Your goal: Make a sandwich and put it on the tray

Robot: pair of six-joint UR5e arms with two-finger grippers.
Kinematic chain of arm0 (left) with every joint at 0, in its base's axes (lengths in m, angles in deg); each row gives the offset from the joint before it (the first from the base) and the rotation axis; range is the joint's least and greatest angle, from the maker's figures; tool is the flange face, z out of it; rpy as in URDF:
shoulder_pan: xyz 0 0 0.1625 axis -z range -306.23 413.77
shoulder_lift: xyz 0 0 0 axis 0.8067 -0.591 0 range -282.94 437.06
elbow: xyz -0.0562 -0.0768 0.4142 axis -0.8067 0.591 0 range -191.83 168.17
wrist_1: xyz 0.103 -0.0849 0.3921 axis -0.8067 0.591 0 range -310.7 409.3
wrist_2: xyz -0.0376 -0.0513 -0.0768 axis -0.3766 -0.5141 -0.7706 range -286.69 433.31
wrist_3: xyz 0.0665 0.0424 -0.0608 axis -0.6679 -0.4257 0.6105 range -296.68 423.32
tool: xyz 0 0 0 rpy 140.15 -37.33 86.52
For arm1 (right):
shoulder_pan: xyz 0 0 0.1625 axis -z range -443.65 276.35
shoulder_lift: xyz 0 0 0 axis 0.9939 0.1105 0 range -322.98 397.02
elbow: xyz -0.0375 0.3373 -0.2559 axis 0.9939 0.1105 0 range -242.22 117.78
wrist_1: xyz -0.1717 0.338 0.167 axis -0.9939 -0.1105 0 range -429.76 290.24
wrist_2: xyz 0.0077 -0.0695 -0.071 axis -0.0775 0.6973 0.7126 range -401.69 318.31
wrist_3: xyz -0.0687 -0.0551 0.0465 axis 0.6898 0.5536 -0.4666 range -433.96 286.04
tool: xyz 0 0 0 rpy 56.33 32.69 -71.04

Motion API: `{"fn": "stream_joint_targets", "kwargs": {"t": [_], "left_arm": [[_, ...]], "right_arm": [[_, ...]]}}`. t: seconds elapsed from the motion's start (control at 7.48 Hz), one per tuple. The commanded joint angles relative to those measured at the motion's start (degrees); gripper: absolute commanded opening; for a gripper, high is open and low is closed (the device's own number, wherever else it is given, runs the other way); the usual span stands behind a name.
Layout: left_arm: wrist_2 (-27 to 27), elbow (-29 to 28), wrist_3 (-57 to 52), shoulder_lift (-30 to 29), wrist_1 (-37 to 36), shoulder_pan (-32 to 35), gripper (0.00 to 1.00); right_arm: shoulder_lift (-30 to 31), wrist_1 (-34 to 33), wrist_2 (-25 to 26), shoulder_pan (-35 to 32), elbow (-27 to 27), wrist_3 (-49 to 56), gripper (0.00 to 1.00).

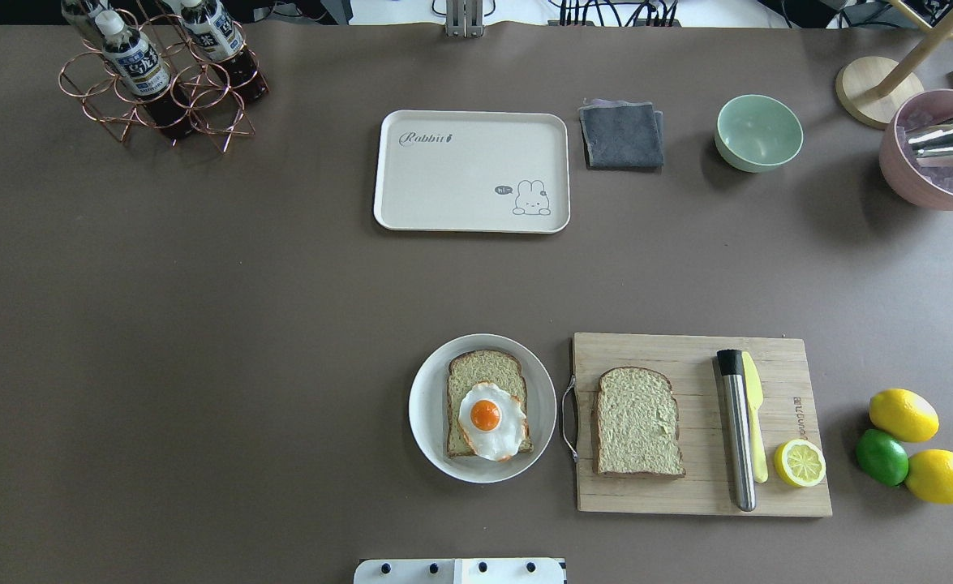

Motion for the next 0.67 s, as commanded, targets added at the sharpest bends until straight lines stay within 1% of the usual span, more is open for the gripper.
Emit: {"fn": "stream_joint_targets", "kwargs": {"t": [0.0,0.13,0.27,0.4,0.53], "left_arm": [[0.04,0.69,4.62,-5.32,0.94,-4.93,0.98],[0.04,1.82,12.05,-5.50,4.51,-5.55,0.98],[0.21,1.22,24.13,-5.41,10.98,-8.69,0.98],[0.21,1.22,36.70,-5.50,14.09,-13.07,0.98],[0.04,0.87,39.34,-5.50,18.56,-15.64,0.98]], "right_arm": [[-3.75,0.69,0.43,-0.15,-0.53,-0.55,1.00],[-5.58,0.51,0.69,0.63,-0.10,-0.55,1.00],[-6.21,0.60,1.04,1.42,0.42,-3.24,1.00],[-6.74,0.77,0.52,1.52,-0.18,-16.24,1.00],[-6.74,2.34,-0.36,1.69,-0.36,-19.15,1.00]]}}
